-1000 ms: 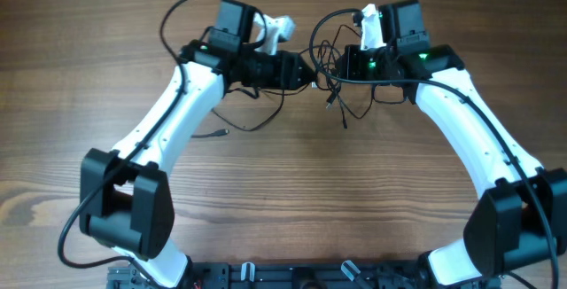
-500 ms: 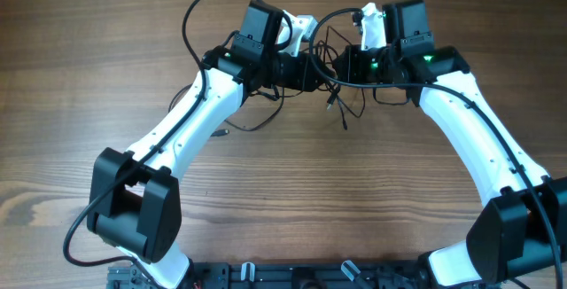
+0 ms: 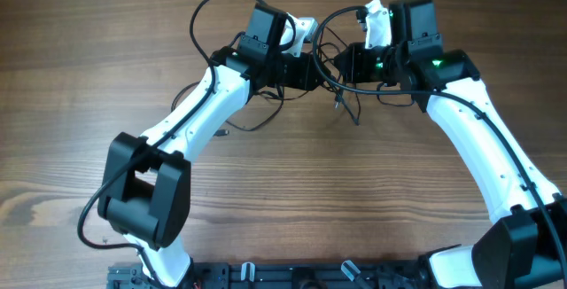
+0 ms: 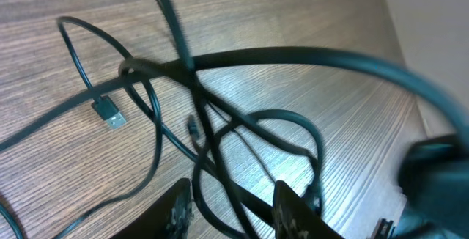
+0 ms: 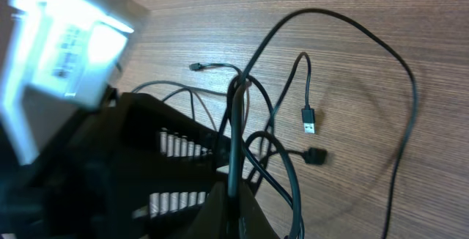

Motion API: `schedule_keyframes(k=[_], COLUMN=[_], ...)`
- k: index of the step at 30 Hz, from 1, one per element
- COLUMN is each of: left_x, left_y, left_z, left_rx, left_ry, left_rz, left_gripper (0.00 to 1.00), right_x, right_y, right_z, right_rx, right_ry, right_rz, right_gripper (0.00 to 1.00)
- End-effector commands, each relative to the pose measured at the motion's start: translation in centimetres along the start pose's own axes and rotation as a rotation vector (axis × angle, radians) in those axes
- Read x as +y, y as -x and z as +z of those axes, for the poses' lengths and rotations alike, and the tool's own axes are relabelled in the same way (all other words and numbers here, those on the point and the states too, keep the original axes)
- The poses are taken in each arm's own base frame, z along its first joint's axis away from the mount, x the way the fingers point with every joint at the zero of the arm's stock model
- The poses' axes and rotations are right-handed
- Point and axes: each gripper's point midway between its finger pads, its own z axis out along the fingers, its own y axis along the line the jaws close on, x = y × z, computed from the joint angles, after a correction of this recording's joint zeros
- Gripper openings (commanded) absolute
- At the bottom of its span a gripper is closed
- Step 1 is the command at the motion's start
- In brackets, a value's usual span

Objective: Untangle cables

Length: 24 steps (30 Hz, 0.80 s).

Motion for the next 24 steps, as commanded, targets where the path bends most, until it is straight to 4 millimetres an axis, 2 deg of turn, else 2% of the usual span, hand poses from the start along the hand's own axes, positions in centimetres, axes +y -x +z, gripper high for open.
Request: schedule_keyframes(k=[1,5,8,10,12,15,20,22,24], left_x=[0.5,0.6,1.2,2.4,4.3,8.7,16.0,19.2,20.8], left_y=[-0.1,0.2,0.4,0.6,0.6,0.4,0.0,-0.7,-1.0], left_z=[0.8,0.7,0.4,0.1,-0.4,-2.3,-7.6,-10.2,-11.7], left_rx=[0.002,-0.006,-0.013,-0.024,-0.029,-0.031,-0.046,-0.058,-0.069], left_ry=[0.005,0.006,0.013,0.062,0.132,0.274,0.374,0.416,0.435], left_rz=[0.006,0.007,-0.001,-0.015,-0.042,-0.102,-0.245,-0.329,-0.373], left_gripper=[0.33,0.17,0.14,0.11,0.11,0.10,0.10,0.10,0.10], right_x=[1.1,1.0,0.3,-0.4,-0.9,-2.2,-6.3,-8.9,-10.1], right_y=[0.5,0.5,0.5,0.6,0.8,1.5,2.9,3.0,2.6], right_z=[-1.1,-1.1,-1.4,-1.6,-1.9,-3.2,-7.2,-8.7,-9.3], right_rx=[-0.023,-0.024,-0.022,-0.024,-0.028,-0.062,-0.147,-0.168,-0.160], right_ry=[0.028,0.027,0.015,0.005,0.001,-0.021,-0.096,-0.140,-0.154], right_rz=[-0.035,-0.034,-0.018,-0.001,0.008,0.031,0.087,0.143,0.146], right_gripper=[0.04,0.04,0.04,0.04,0.04,0.04,0.04,0.04,0.05])
